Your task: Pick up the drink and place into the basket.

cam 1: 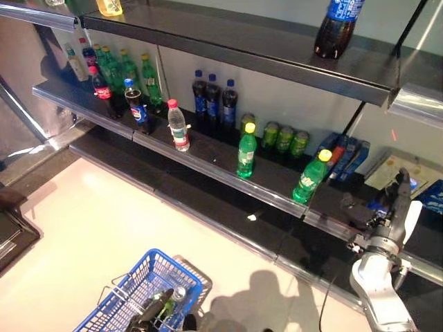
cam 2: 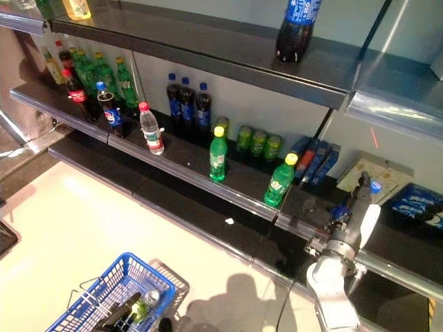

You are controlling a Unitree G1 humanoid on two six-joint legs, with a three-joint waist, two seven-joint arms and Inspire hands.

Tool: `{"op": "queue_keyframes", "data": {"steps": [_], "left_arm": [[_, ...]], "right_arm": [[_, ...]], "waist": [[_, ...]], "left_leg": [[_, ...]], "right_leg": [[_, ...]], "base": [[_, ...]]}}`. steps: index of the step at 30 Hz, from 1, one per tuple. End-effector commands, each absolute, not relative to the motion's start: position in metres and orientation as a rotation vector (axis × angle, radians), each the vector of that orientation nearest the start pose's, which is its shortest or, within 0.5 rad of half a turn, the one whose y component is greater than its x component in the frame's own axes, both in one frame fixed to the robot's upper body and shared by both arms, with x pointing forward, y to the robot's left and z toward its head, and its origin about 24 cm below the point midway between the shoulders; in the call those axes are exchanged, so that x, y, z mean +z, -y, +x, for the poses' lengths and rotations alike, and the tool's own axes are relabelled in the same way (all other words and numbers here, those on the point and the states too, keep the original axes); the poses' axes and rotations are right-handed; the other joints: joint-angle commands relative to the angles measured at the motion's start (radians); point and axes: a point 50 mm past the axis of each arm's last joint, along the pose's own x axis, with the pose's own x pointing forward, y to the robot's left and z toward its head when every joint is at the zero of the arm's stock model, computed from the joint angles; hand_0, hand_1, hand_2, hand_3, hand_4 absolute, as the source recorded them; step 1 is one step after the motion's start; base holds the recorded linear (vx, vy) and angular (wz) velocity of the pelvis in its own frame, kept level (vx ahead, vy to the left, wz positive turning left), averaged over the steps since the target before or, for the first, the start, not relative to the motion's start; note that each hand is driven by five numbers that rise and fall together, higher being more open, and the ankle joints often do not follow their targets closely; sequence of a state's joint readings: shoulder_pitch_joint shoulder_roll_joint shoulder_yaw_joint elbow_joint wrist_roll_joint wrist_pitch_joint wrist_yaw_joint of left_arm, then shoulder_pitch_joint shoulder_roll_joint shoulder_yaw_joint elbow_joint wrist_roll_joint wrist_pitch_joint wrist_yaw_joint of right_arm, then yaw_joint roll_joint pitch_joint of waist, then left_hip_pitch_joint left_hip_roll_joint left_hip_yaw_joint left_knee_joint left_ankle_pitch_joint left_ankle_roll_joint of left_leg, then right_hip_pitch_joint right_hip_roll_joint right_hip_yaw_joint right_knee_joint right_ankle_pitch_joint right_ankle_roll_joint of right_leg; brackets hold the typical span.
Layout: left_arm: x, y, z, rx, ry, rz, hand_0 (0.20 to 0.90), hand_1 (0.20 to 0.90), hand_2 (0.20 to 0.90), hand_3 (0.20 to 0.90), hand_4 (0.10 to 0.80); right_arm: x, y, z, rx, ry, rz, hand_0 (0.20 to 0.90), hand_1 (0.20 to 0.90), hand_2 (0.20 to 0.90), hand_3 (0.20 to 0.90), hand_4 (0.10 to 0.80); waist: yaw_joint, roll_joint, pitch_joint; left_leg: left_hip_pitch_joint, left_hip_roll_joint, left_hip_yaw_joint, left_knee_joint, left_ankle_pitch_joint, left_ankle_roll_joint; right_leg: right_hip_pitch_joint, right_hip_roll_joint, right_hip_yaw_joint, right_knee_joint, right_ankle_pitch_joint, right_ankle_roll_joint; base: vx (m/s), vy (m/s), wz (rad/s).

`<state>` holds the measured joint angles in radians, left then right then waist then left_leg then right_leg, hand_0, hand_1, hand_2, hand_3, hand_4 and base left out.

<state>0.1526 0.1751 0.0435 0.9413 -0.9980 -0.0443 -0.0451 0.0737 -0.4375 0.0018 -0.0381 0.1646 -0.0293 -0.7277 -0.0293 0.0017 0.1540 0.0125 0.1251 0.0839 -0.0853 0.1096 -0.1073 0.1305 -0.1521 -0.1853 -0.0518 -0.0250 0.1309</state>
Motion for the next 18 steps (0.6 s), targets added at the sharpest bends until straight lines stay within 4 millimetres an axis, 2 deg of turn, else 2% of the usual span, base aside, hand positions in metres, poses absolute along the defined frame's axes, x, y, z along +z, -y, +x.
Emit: {"op": "queue_keyframes", "data": {"steps": [1, 7, 11, 15, 18], "left_arm": [[-0.141, -0.191, 0.127, 0.433, -0.759, -0.825, 0.3, 0.3, 0.3, 0.2, 0.1], [-0.135, -0.194, 0.139, 0.412, -0.696, -0.84, 0.3, 0.3, 0.3, 0.2, 0.1], [-0.123, -0.194, 0.161, 0.378, -0.598, -0.873, 0.3, 0.3, 0.3, 0.2, 0.1], [-0.112, -0.186, 0.18, 0.331, -0.544, -0.88, 0.3, 0.3, 0.3, 0.2, 0.1], [-0.108, -0.184, 0.185, 0.306, -0.53, -0.878, 0.3, 0.3, 0.3, 0.2, 0.1]], "right_arm": [[0.145, 0.257, 0.256, -0.672, 0.487, -0.21, 0.9, 0.9, 0.9, 0.9, 0.8], [0.163, 0.245, 0.267, -0.606, 0.56, -0.168, 0.9, 0.9, 0.9, 0.9, 0.8], [0.177, 0.235, 0.271, -0.601, 0.641, -0.138, 0.9, 0.9, 0.9, 0.9, 0.8], [0.19, 0.226, 0.28, -0.648, 0.693, -0.112, 0.9, 0.9, 0.9, 0.9, 0.8], [0.196, 0.227, 0.284, -0.697, 0.705, -0.123, 0.9, 0.9, 0.9, 0.9, 0.8]], "waist": [[0.051, 0.014, 0.088], [0.043, 0.023, 0.174], [0.034, 0.025, 0.25], [0.037, 0.032, 0.313], [0.04, 0.037, 0.336]], "left_leg": [[-0.039, 0.033, -0.056, 0.144, -0.099, 0.01], [-0.106, 0.006, -0.078, 0.204, -0.105, 0.017], [-0.204, -0.014, -0.079, 0.279, -0.11, 0.03], [-0.272, -0.029, -0.088, 0.342, -0.116, 0.035], [-0.29, -0.033, -0.089, 0.352, -0.115, 0.039]], "right_leg": [[-0.166, -0.06, 0.009, 0.167, 0.026, -0.02], [-0.229, -0.064, 0.025, 0.225, 0.011, -0.033], [-0.33, -0.07, 0.038, 0.3, 0.008, -0.04], [-0.384, -0.072, 0.045, 0.347, 0.006, -0.052], [-0.402, -0.071, 0.047, 0.359, 0.007, -0.055]], "base": [[-0.194, 0.043, 0.05], [-0.09, 0.033, -0.01], [-0.179, 0.035, -0.08], [-0.096, 0.001, -0.02], [-0.062, 0.003, -0.02]]}}
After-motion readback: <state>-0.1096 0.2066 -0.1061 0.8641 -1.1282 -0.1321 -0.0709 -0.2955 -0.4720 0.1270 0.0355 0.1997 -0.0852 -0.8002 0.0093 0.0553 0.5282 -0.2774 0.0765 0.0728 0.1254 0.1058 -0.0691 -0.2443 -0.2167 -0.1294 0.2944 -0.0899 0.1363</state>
